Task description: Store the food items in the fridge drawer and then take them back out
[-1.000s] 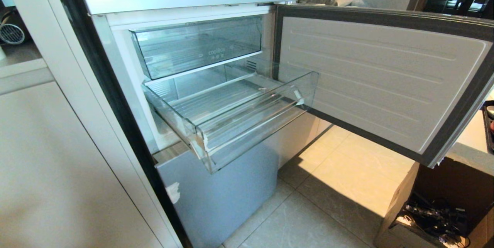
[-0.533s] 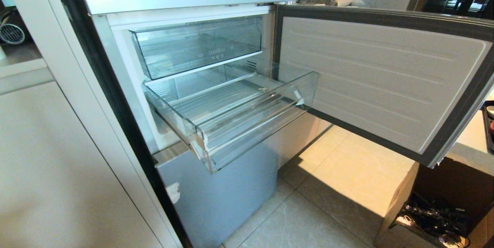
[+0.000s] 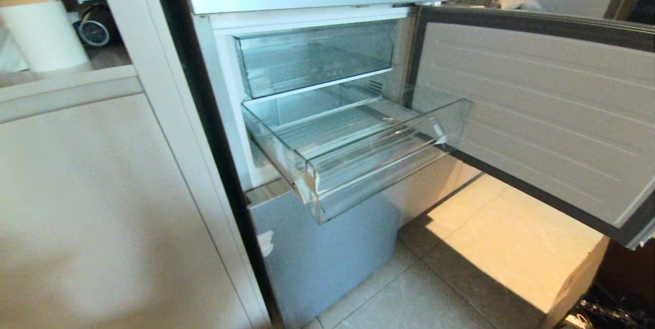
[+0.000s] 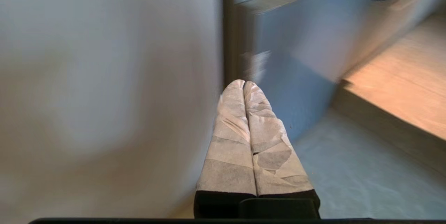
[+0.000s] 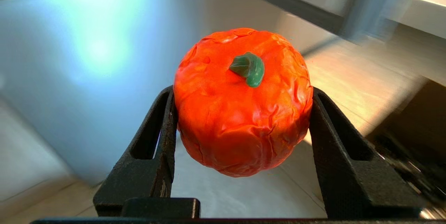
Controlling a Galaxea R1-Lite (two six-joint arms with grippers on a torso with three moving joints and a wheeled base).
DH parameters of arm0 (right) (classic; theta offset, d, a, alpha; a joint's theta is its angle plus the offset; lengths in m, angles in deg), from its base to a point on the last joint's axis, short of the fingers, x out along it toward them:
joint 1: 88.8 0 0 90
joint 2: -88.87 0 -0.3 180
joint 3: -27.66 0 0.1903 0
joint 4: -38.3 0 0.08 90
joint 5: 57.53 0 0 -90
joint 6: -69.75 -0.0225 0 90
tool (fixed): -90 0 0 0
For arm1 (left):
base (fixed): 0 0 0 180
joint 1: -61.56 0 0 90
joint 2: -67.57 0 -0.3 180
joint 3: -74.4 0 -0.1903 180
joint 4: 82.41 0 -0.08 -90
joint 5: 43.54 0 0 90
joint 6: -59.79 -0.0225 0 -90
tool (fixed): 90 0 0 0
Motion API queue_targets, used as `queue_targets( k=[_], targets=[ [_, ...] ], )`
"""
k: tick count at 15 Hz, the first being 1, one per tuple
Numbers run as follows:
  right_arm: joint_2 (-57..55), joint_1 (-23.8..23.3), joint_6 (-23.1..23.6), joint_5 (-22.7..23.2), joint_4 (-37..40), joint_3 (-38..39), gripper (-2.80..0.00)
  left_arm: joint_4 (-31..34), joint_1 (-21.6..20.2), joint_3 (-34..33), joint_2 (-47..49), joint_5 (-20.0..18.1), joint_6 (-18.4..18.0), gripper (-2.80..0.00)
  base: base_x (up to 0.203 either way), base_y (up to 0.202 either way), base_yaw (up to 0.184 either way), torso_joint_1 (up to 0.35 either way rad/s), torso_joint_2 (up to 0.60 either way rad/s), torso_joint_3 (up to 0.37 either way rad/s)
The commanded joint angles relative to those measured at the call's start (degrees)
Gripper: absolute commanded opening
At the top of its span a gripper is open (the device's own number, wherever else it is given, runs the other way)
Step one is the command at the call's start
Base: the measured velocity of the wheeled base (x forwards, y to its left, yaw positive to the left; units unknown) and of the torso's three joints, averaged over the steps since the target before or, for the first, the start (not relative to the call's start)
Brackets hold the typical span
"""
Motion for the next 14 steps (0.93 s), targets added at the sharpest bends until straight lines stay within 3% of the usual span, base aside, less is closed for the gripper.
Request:
queue_targets(
  k=[1,14],
  targets=[
    [-0.1,0.0,0.0,0.0,0.0,0.0,-2.80,0.0,0.0,0.0,0.0,0.0,-0.1,-2.80,-0.001,-0.009,0.182,0.002,0.00,0.002],
    [-0.1,0.0,0.0,0.1,0.0,0.0,-2.80,0.0,0.0,0.0,0.0,0.0,0.0,-2.80,0.001,-0.008,0.170,0.002,0.00,-0.001]
  ],
)
